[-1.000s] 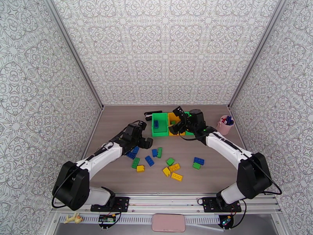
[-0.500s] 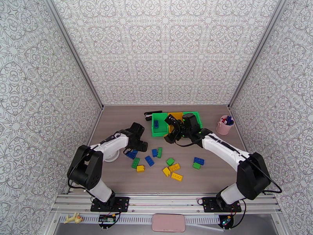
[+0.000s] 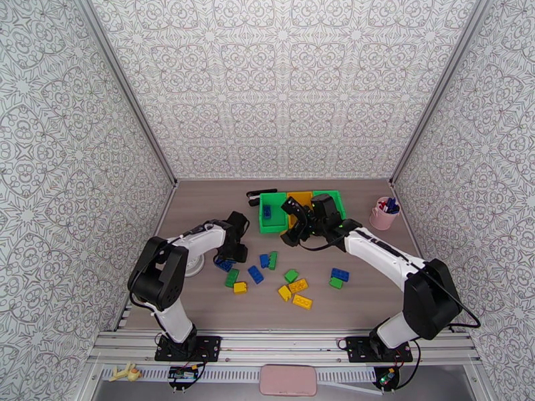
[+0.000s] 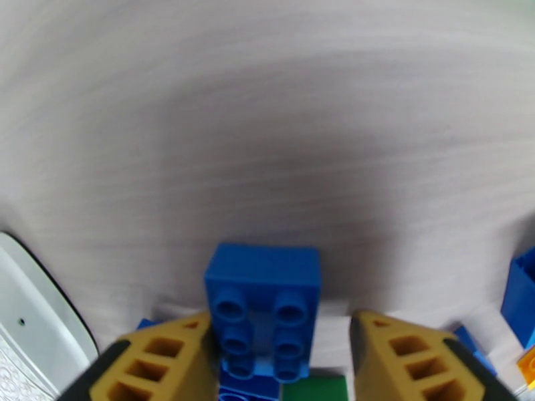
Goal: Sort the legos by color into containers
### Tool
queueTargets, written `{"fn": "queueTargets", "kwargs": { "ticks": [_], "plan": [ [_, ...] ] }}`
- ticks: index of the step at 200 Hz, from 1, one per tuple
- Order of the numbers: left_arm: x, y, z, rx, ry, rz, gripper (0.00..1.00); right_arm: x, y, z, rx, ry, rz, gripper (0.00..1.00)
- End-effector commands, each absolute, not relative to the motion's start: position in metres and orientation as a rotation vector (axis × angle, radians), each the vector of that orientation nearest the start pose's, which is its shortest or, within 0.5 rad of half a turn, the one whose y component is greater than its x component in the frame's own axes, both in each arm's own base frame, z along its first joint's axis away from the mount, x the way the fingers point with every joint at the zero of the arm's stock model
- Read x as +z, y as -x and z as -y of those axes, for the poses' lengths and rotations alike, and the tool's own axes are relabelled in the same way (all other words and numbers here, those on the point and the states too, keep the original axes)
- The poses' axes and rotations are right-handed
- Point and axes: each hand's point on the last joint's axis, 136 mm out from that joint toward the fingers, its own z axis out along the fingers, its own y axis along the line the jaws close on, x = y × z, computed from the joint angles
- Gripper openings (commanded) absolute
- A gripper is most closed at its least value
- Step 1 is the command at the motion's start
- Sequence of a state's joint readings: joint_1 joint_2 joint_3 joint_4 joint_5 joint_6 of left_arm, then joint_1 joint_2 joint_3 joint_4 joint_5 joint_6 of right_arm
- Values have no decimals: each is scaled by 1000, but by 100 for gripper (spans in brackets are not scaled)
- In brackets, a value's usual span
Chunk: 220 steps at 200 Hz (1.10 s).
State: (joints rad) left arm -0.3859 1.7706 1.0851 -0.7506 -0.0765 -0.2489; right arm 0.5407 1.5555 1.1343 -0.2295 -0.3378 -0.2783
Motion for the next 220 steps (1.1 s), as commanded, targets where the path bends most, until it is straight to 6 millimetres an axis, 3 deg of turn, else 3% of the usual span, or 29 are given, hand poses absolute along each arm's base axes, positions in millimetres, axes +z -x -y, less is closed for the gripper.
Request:
{"fn": "queueTargets", "kwargs": {
  "ticks": [1, 50, 111, 191, 220],
  "plan": [
    [23, -318, 108, 81, -170, -2990, 43, 180, -356, -285, 534, 1077, -1980, 95],
    [32, -325, 109, 88, -144, -2941, 31, 183, -356, -286, 535, 1076, -1971, 96],
    [83, -358, 128, -62, -94, -2681, 27, 197, -356, -285, 547, 1032, -1922, 96],
    [177, -414, 209, -340, -246, -2157, 25, 220, -365, -274, 547, 893, -1859, 97],
    [191, -435, 230, -367, -304, -2074, 25, 224, -368, -269, 566, 844, -1854, 97]
  ]
}}
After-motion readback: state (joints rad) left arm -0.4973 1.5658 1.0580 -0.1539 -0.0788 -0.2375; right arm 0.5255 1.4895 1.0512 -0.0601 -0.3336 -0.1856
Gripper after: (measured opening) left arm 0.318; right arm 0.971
